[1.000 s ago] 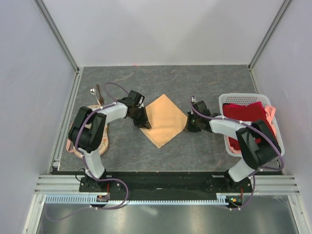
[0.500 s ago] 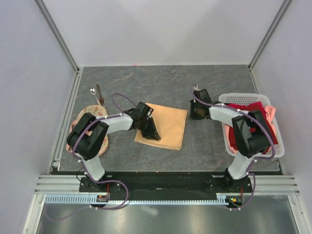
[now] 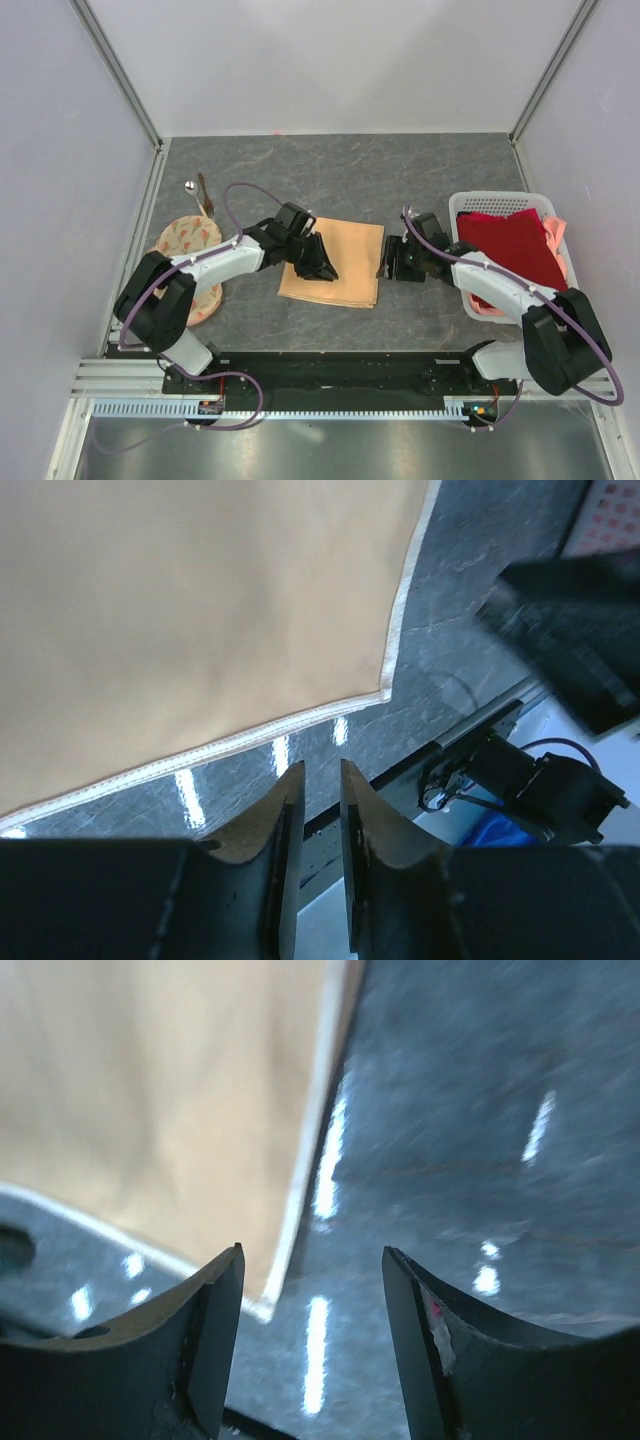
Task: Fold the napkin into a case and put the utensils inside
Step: Rotate the square-folded napkin at the center of the board.
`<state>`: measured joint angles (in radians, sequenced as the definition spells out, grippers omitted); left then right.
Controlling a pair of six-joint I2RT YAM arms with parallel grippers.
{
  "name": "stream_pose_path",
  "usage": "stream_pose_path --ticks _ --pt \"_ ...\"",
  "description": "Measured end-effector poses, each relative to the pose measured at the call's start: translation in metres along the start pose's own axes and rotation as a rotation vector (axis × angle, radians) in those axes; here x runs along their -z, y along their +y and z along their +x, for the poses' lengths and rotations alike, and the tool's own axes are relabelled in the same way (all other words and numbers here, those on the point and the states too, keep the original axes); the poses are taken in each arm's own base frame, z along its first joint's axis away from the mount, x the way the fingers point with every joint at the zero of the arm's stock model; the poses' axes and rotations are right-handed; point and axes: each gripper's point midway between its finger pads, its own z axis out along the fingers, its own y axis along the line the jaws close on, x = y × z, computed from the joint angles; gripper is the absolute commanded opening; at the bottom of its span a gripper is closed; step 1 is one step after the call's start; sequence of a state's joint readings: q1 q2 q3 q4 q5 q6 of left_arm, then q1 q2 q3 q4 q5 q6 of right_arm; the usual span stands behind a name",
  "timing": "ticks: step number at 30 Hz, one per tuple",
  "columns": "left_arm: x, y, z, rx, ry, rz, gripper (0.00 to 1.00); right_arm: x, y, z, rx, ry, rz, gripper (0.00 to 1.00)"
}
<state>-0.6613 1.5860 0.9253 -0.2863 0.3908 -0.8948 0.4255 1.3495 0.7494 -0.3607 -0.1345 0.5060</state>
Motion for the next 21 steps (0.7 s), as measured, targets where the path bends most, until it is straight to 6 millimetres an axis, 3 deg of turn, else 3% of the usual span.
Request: stream_pose_path --ticks 4,7,10,14,21 --pt "-0.003 0.003 -0.017 -0.028 -0.010 -0.016 0.22 0.003 0.012 0.036 -0.035 0.062 -0.064 0.61" --pt "-0.017 0.022 -0.024 -0.031 -0.017 -0.081 0.22 0.000 0.008 0.049 -0.081 0.092 -0.065 0.61" --pt "-0.023 0.042 -0.019 -0.026 -0.019 -0.141 0.21 -0.001 0.009 0.049 -0.108 0.089 -0.068 0.61" --pt "-0.031 0.061 0.001 0.012 0.010 -0.157 0.21 -0.002 0.013 0.045 -0.134 0.074 -0.080 0.61" --pt "-0.046 0.036 0.023 0.031 0.043 -0.054 0.20 0.001 -0.004 0.057 -0.155 0.072 -0.022 0.61"
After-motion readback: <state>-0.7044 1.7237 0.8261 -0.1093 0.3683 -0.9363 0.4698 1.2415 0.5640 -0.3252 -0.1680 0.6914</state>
